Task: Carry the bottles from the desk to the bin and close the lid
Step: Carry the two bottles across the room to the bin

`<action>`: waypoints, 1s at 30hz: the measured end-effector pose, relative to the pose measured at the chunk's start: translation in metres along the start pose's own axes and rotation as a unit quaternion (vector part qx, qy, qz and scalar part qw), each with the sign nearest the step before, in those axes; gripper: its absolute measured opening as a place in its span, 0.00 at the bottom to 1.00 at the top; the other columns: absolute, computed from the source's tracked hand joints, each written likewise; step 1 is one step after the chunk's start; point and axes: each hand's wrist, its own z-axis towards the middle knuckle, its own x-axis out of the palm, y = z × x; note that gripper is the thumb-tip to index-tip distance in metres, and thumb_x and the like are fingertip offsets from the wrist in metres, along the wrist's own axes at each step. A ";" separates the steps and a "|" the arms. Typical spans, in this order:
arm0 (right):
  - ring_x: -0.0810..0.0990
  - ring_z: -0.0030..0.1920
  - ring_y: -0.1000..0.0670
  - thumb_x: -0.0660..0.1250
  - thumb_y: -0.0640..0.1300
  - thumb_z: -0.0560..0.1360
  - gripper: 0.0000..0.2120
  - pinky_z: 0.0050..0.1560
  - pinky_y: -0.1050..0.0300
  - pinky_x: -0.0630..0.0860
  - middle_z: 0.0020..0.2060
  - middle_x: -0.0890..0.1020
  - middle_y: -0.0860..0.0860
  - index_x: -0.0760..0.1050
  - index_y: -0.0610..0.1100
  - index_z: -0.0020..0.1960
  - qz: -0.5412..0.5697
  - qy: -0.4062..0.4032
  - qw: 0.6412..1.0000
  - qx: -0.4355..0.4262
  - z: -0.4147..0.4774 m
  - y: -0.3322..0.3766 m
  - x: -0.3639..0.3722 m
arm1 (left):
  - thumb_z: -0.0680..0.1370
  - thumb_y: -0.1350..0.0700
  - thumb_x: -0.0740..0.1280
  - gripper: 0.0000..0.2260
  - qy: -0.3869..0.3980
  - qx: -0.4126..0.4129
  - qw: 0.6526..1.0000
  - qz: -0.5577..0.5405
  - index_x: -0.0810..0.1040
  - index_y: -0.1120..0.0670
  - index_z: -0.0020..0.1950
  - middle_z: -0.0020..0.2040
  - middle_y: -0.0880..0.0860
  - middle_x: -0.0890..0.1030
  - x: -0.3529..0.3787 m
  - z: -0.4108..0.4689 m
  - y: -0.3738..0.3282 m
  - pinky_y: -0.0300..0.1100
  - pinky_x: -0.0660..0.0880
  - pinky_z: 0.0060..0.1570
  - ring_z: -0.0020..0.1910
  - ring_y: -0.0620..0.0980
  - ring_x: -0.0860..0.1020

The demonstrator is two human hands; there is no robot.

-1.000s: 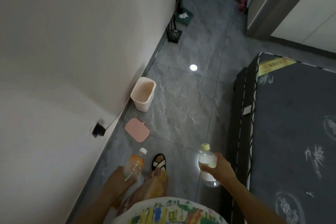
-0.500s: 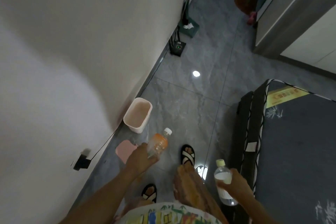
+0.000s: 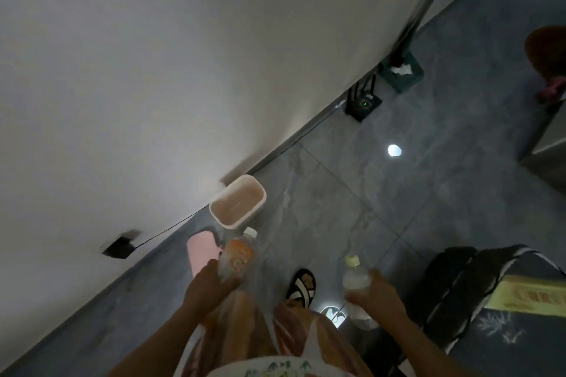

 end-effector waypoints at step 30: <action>0.77 0.55 0.46 0.78 0.51 0.61 0.31 0.56 0.48 0.76 0.55 0.76 0.46 0.70 0.45 0.60 -0.291 0.180 0.900 -0.271 0.224 0.280 0.035 | 0.69 0.50 0.74 0.24 -0.301 -0.284 0.777 -0.474 0.69 0.55 0.60 0.53 0.54 0.77 0.001 0.168 -0.036 0.42 0.74 0.41 0.46 0.50 0.76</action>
